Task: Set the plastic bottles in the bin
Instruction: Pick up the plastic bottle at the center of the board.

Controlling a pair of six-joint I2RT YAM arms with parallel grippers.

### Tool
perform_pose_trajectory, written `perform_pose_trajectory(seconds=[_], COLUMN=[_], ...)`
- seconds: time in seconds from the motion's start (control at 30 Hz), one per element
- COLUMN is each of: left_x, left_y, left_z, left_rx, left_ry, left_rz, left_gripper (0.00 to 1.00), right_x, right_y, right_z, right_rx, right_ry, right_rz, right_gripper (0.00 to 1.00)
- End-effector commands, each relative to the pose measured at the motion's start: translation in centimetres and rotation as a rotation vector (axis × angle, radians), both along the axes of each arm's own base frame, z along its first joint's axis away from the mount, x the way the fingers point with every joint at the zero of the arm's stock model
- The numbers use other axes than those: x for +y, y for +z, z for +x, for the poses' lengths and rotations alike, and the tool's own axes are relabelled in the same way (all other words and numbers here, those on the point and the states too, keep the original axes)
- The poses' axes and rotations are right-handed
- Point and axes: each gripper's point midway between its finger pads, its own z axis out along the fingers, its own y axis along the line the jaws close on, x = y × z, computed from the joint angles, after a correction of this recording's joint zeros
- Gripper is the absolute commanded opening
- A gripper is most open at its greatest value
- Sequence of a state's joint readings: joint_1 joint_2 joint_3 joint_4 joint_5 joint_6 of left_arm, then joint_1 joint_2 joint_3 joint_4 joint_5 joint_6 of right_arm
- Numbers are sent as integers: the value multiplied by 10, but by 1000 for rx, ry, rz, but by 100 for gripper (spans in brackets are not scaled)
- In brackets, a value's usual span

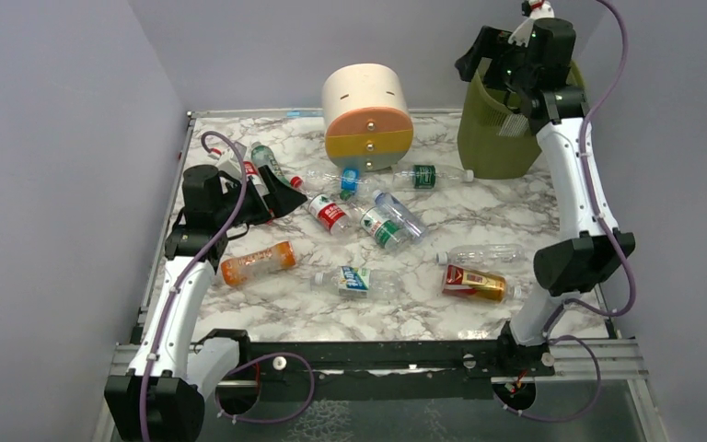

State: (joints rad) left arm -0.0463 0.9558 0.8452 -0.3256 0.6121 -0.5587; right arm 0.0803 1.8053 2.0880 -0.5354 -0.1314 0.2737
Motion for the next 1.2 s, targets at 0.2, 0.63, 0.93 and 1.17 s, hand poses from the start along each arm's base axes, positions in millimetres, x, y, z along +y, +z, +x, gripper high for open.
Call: perform_pose_trajectory(seconds=[0.2, 0.63, 0.93, 1.17], left_x=[-3, -7, 3, 8], left_y=[23, 29, -14, -33], left_z=[0, -16, -45, -59], left_rx=[-71, -80, 18, 57], left_ry=[-49, -76, 24, 54], left_rz=[29, 0, -13, 8], left_gripper=[99, 99, 99, 99], right_x=[79, 211, 254, 261], right_y=[-20, -163, -237, -281], right_z=[-119, -250, -307, -323], right_rx=[83, 322, 383, 421], right_ry=[304, 751, 892, 950], right_rz=[-71, -146, -382, -526], right_gripper=[100, 100, 100, 100])
